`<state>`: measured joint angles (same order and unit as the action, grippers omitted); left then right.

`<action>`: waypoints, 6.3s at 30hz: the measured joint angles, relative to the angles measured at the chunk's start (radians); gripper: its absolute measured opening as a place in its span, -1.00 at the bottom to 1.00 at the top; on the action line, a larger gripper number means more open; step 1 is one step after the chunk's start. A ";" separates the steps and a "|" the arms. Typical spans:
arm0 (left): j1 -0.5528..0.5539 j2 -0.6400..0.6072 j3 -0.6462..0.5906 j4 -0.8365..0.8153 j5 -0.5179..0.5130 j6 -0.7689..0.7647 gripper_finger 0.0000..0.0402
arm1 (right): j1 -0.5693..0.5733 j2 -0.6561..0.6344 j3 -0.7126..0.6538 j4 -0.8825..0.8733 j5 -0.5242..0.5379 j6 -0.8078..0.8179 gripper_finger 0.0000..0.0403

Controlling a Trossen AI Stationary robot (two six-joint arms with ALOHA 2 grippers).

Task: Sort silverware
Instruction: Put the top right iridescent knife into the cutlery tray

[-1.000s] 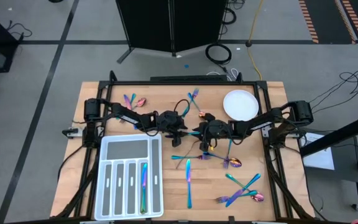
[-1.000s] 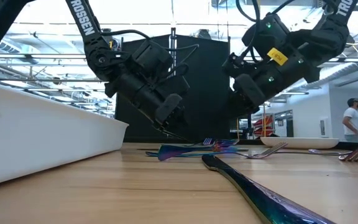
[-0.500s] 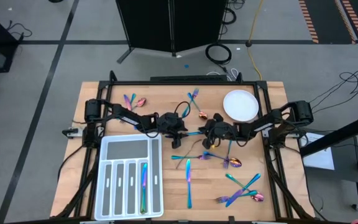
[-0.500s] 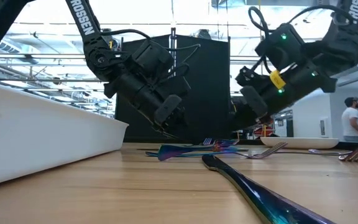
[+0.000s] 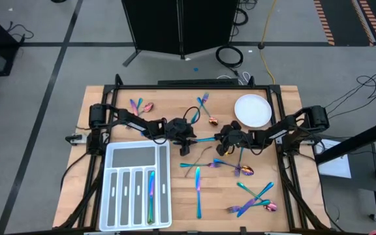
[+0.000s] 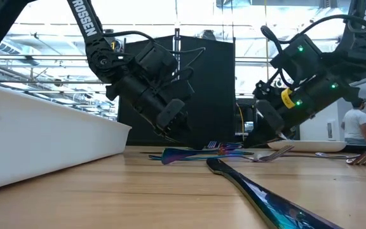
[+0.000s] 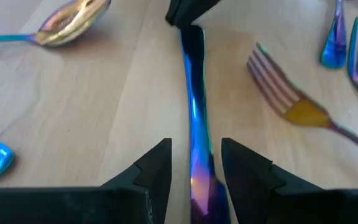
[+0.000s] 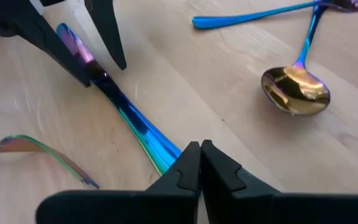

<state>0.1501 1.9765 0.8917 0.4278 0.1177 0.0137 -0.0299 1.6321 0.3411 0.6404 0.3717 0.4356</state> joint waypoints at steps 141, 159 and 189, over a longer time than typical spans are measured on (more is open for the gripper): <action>0.008 -0.038 0.147 -0.267 0.037 0.044 -0.31 | -0.107 0.016 0.178 -0.127 -0.374 -0.477 -0.41; -0.002 -0.179 -0.025 -0.223 -0.012 0.049 -0.31 | -0.100 0.188 0.178 0.068 -0.374 -0.463 -0.41; 0.001 -0.217 -0.121 -0.309 -0.076 0.055 -0.31 | -0.099 0.303 0.260 0.045 -0.401 -0.469 -0.54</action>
<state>0.1513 1.7592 0.7704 0.1183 0.0414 0.0686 -0.1287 1.9354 0.6014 0.6856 -0.0295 -0.0331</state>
